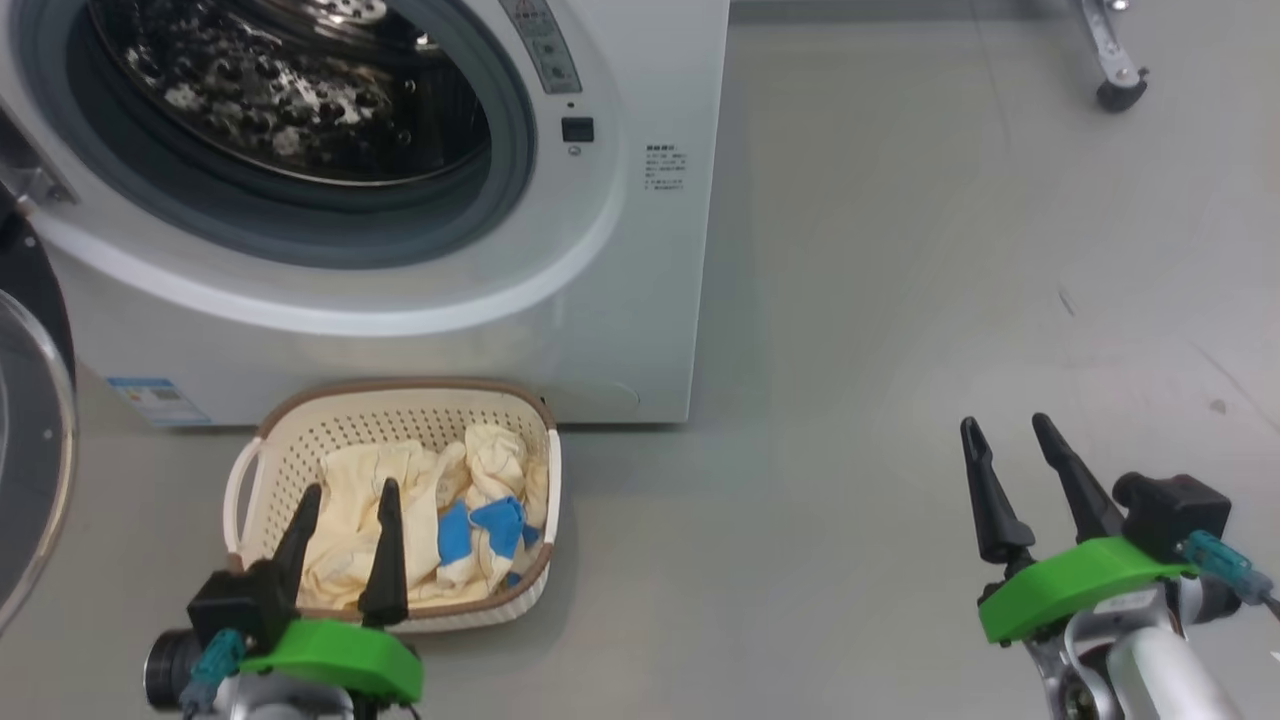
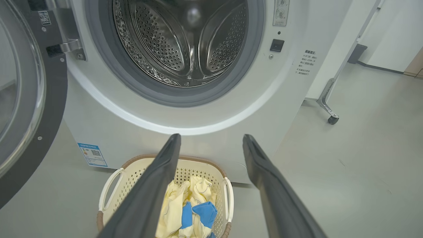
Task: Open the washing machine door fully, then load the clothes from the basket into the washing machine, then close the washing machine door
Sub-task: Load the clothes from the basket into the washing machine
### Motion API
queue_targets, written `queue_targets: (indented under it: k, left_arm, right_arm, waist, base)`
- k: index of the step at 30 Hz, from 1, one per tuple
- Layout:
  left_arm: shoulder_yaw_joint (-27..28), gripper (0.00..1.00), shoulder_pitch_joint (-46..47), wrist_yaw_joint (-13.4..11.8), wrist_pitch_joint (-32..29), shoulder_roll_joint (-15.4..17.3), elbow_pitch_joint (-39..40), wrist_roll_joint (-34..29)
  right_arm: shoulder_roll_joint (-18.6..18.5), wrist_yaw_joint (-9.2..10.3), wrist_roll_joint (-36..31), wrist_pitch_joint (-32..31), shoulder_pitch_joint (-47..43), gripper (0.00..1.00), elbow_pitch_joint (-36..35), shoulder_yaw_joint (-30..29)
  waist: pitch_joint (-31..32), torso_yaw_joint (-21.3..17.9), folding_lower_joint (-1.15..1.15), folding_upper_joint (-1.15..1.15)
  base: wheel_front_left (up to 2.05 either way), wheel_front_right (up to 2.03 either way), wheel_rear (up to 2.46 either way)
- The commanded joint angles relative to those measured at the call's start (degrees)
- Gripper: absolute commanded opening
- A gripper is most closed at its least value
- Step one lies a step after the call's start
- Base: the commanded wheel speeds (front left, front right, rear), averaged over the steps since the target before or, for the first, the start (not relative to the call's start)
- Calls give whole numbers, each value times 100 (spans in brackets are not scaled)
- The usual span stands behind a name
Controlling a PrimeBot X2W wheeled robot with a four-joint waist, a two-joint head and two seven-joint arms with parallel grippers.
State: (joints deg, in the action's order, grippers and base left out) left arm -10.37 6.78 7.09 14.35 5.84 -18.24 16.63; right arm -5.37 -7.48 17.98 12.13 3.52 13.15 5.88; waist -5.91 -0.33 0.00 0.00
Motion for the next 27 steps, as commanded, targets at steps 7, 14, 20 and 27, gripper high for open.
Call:
queue_targets:
  k: [7,14,20,27]
  left_arm:
    - [38,100,1105,27,64,151,-207,-104]
    - [-213,100,2085,36,64,340,-881,-71]
    - [-524,100,2970,38,54,697,-1745,118]
    - [-432,100,3910,39,-436,1106,-3145,588]
  right_arm:
    - [-171,-1,-129,-5,542,100,-429,-66]
    - [-106,-1,-164,62,845,100,-521,-14]
    - [-32,-1,-173,149,1063,100,-508,56]
    - [73,-1,-108,238,1205,100,-482,162]
  waist:
    - [-1363,-262,0,0]
    - [-2270,-614,0,0]
    - [-2912,-964,0,0]
    - [-3509,-1391,0,0]
  base:
    - [0,0,0]
    - [0,0,0]
    - [0,0,0]
    - [0,0,0]
